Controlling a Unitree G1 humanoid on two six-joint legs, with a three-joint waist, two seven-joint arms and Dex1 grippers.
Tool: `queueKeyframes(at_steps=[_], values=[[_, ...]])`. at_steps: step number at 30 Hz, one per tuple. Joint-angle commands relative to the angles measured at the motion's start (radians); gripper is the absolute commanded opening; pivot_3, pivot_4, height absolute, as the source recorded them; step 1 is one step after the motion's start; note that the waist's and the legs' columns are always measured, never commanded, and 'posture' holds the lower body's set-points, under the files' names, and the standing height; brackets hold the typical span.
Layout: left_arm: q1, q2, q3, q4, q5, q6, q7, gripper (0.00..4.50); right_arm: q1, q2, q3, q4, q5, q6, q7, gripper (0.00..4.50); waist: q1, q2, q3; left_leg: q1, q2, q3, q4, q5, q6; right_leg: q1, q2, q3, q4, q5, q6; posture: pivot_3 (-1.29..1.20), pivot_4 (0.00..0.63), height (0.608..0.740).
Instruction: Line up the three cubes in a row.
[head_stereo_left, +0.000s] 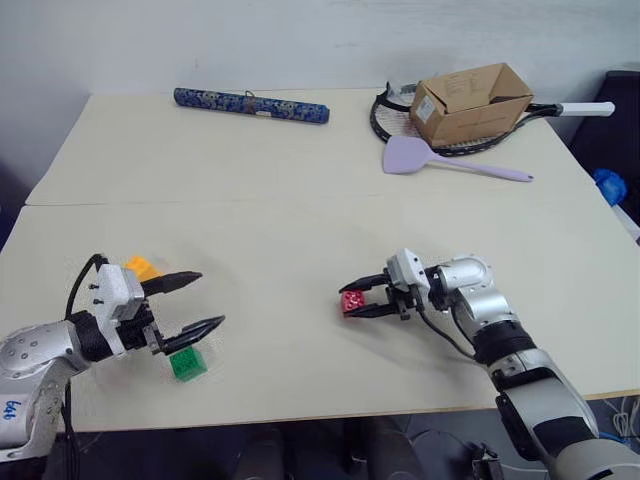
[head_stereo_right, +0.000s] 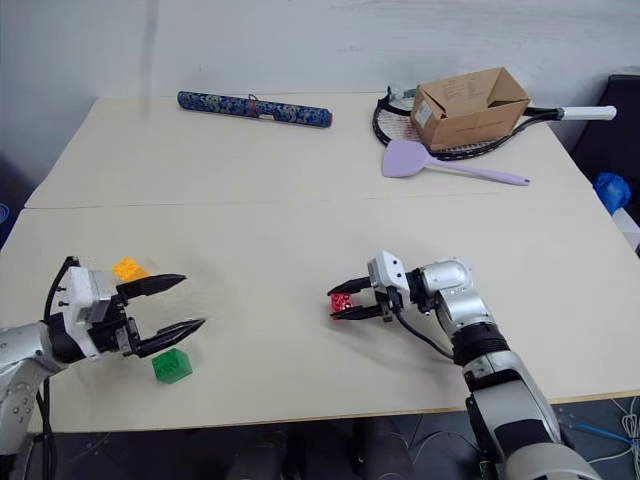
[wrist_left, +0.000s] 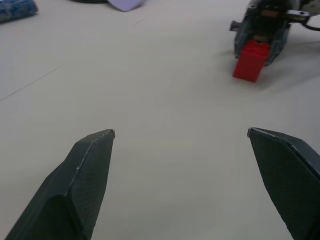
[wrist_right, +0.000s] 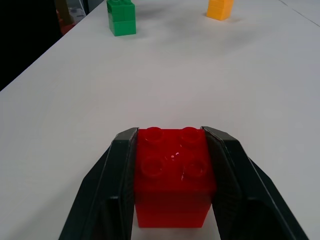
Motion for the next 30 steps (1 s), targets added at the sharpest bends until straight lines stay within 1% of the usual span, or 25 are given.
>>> queueKeyframes(at_steps=[1,3,7,9,11,14,17,20,21,22,25,26,30], values=[[-0.011,0.044,0.006,-0.052,-0.044,0.006,-0.067,4.5,-0.011,0.006,-0.025,-0.038,0.014,0.017,0.024,2.05,0.0,0.0,0.0,0.0,0.0,0.0,0.0,0.0,0.0,0.0,0.0,0.0,0.0,0.0,0.0,0.0,0.15,0.74],[-0.023,0.057,-0.008,-0.059,-0.046,0.002,-0.091,4.5,-0.009,0.01,-0.031,-0.054,0.026,0.03,0.021,2.44,0.0,0.0,0.0,0.0,0.0,0.0,0.0,0.0,0.0,0.0,0.0,0.0,0.0,0.0,0.0,0.0,0.15,0.74],[-0.047,0.067,-0.035,-0.051,-0.031,-0.009,-0.115,4.5,0.02,-0.002,-0.032,-0.115,0.031,0.043,0.017,3.77,0.0,0.0,0.0,0.0,0.0,0.0,0.0,0.0,0.0,0.0,0.0,0.0,0.0,0.0,0.0,0.0,0.15,0.74],[-0.055,0.062,-0.025,-0.026,-0.015,-0.022,-0.106,4.5,0.047,-0.02,-0.047,-0.184,0.051,0.064,0.011,4.41,0.001,0.0,0.0,0.0,0.0,0.0,0.0,0.0,0.0,0.0,0.0,0.0,0.0,0.0,0.0,0.0,0.15,0.74],[-0.045,0.063,0.004,-0.002,-0.006,-0.029,-0.097,4.5,0.078,-0.045,-0.072,-0.269,0.08,0.096,-0.005,4.46,0.002,0.0,0.0,0.0,0.0,0.0,0.0,0.0,0.0,0.0,0.0,0.0,0.0,0.0,0.0,0.0,0.15,0.74],[0.002,0.07,0.101,0.056,-0.004,-0.016,-0.067,4.5,0.158,-0.098,-0.14,-0.43,0.14,0.148,-0.054,4.46,0.003,0.0,0.0,-0.001,0.0,0.0,0.0,0.0,0.0,-0.001,0.0,-0.001,0.0,0.0,0.0,0.0,0.15,0.74],[0.084,0.078,0.204,0.136,0.026,-0.045,-0.073,4.5,0.262,-0.148,-0.204,-0.557,0.166,0.162,-0.105,4.46,0.003,0.0,0.0,-0.003,0.0,-0.002,0.0,0.0,0.0,-0.002,0.0,-0.002,-0.001,0.0,0.0,0.0,0.15,0.74],[0.197,0.079,0.317,0.254,0.061,-0.094,-0.102,4.5,0.399,-0.152,-0.309,-0.671,0.273,0.16,-0.131,4.46,0.002,0.0,0.0,-0.002,0.001,-0.002,0.0,-0.001,-0.001,-0.002,0.001,-0.002,-0.003,0.0,0.0,0.0,0.15,0.74],[0.233,0.084,0.348,0.295,0.073,-0.108,-0.115,4.5,0.45,-0.171,-0.33,-0.7,0.276,0.165,-0.137,4.46,0.004,0.0,0.0,-0.002,0.001,-0.001,0.0,-0.001,-0.001,-0.001,0.001,-0.002,-0.005,0.0,0.0,0.0,0.15,0.74],[0.261,0.087,0.37,0.324,0.083,-0.121,-0.121,4.5,0.488,-0.182,-0.345,-0.716,0.263,0.143,-0.141,4.46,0.004,0.0,0.0,-0.002,0.001,-0.001,0.0,-0.001,-0.001,-0.001,0.001,-0.002,-0.006,0.0,0.0,0.0,0.15,0.74],[0.334,0.097,0.419,0.398,0.108,-0.155,-0.141,4.5,0.592,-0.234,-0.373,-0.774,0.322,0.199,-0.098,4.46,0.005,0.0,0.0,-0.002,0.0,-0.001,0.0,-0.002,0.0,-0.001,0.001,-0.002,-0.007,0.0,0.0,0.0,0.15,0.74],[0.353,0.103,0.43,0.426,0.119,-0.168,-0.147,4.5,0.616,-0.242,-0.379,-0.78,0.323,0.185,-0.084,4.46,0.006,-0.001,0.0,-0.002,0.0,-0.001,0.0,-0.002,0.0,-0.001,0.0,-0.002,-0.007,0.0,0.0,0.0,0.15,0.74],[0.369,0.122,0.438,0.491,0.13,-0.195,-0.169,4.5,0.65,-0.239,-0.39,-0.798,0.33,0.188,-0.109,4.46,0.007,-0.002,-0.001,0.003,0.0,-0.002,-0.002,-0.004,0.0,0.003,-0.001,-0.002,-0.007,0.0,-0.001,0.0,0.15,0.74]])
